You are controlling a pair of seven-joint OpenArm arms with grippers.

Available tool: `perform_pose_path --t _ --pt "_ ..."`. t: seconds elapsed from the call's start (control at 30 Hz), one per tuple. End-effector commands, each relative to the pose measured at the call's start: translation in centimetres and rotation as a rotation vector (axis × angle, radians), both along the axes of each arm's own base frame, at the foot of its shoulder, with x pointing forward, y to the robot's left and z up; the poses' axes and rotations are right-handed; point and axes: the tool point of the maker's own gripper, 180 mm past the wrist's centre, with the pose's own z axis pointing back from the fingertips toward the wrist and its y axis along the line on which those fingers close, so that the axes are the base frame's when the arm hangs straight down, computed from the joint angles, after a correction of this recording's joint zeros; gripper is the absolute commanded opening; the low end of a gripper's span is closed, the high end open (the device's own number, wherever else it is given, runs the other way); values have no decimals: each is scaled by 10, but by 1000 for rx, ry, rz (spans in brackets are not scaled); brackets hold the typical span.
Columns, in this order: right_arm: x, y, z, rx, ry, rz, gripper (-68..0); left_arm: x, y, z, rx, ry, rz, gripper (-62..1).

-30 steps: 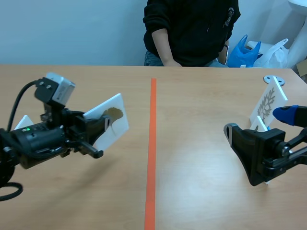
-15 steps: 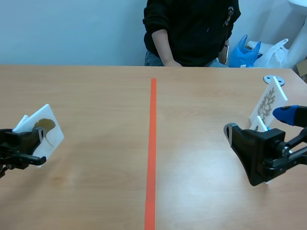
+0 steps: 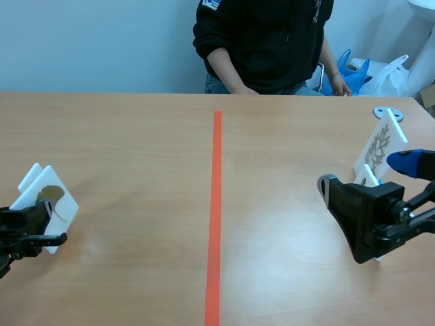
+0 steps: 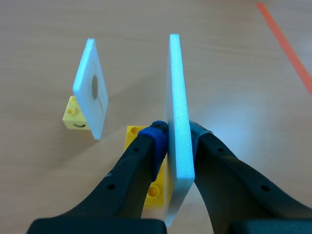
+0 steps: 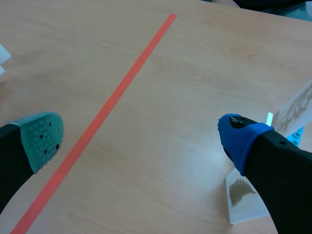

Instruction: Sort the leaf by its shape. The table is split by an orange tape line. A compound leaf with several leaflets goes to the left side, a simple leaf with one blade goes to the right side. Return to the home posture when a red brick is placed on the table.

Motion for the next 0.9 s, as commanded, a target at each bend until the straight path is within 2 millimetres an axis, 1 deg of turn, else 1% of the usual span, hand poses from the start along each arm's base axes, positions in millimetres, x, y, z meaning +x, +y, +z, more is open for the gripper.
perform_pose_path --t 0.0,0.13,0.2,0.33,0.5,0.6,0.77,0.8,0.87 --pt "4 -2 9 7 -32 -6 4 5 -1 8 -15 -45 4 -564" --pt "5 -2 9 8 -35 -6 4 2 5 6 -24 -82 41 -564" --pt "5 -2 9 8 -35 -7 4 1 9 4 -29 -84 60 -549" --pt "5 -2 9 8 -35 -7 4 -1 13 -3 -31 -77 81 -539" --pt "5 -2 9 9 -35 -7 4 5 24 -6 -15 -88 120 -504" --pt "5 -2 9 9 -35 -7 4 9 30 -7 -2 -89 144 -504" --pt "5 -2 9 9 -35 -7 4 10 31 -8 -2 -88 146 -499" --pt "5 -2 9 9 -35 -7 4 10 31 -8 -2 -88 146 -482" --pt "5 -2 9 9 -35 -7 4 10 31 -7 -2 -91 146 -422"
